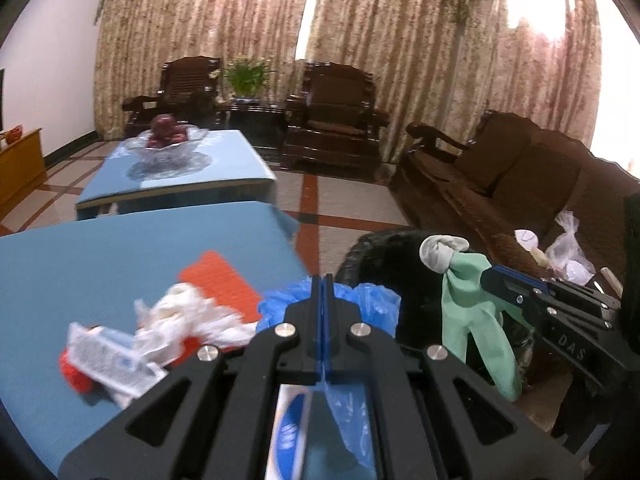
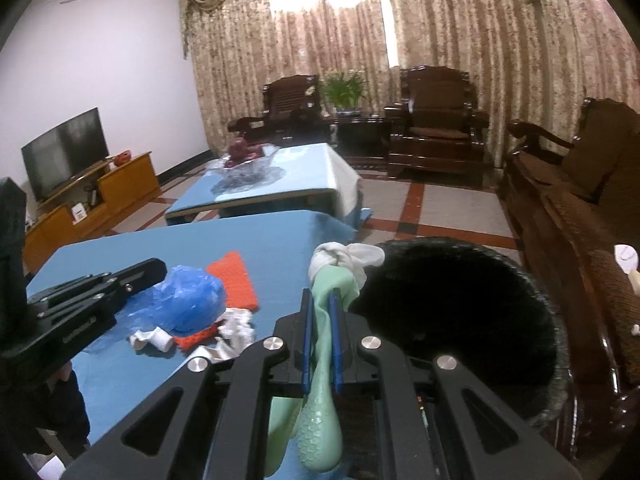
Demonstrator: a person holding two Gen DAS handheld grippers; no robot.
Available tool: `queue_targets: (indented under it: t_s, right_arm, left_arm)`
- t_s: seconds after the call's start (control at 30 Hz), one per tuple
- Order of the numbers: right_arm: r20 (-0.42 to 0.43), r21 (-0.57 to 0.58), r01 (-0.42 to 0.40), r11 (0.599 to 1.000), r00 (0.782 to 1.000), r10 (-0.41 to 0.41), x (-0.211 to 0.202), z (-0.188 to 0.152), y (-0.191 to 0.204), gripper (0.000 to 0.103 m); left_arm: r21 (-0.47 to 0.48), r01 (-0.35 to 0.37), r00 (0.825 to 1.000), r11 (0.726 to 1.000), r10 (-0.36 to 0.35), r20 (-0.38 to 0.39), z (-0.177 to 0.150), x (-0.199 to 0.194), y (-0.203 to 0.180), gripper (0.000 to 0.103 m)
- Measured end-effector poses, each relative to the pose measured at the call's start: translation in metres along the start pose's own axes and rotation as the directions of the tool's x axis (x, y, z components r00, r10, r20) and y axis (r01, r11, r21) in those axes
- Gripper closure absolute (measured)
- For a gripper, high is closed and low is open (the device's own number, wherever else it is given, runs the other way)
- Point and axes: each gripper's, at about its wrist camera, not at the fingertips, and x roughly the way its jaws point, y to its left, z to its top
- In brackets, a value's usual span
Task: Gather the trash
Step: 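Carry the blue shoe covers and green glove over the bin and release both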
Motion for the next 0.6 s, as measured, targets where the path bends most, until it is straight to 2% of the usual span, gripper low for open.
queue_targets:
  t_s: [0.33,0.6]
  right_arm:
    - [0.008,0.05,0.138,0.989,0.99,-0.139,0.004,0.007,-0.072,0.095]
    - [-0.012,0.106,0.193,0.976,0.981,-0.192,0.022,0.003,-0.125,0.095]
  left_arm:
    - [0.044,0.114,0.993,0.993,-0.114,-0.016,0.016,0.057,-0.062,0.103]
    - [0.063,0.175,0.984,0.983,-0.172,-0.046,0.019,0.105,-0.108,0.103]
